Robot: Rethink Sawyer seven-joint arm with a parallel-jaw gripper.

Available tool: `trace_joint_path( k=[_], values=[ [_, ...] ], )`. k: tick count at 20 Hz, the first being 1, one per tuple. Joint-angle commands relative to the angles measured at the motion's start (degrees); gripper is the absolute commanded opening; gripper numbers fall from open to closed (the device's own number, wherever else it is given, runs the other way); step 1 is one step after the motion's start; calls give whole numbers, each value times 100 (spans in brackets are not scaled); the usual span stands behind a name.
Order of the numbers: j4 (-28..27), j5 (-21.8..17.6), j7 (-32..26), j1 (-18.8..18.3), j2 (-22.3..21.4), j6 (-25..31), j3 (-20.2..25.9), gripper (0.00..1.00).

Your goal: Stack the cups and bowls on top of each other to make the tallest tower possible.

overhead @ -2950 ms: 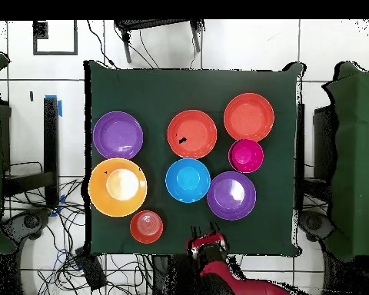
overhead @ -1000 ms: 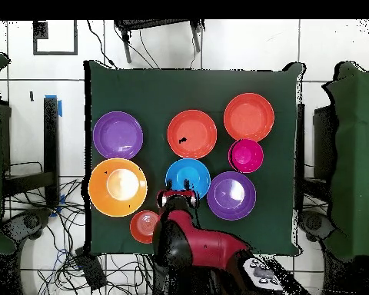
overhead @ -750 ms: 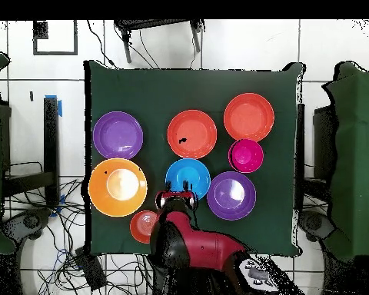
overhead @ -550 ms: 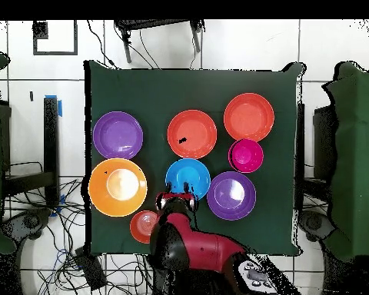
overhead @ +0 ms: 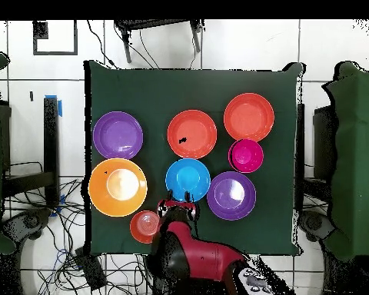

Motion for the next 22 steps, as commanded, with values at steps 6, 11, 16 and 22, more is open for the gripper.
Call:
trace_joint_path(
  k=[6,11,16,22],
  values=[
    [266,-506,1160,578,1063,-872,-313,100],
    [296,-364,1383,842,1333,-1309,-340,100],
    [357,-337,1475,866,1292,-1356,-300,100],
    [657,-480,1486,655,543,-811,-220,100]
  ],
)
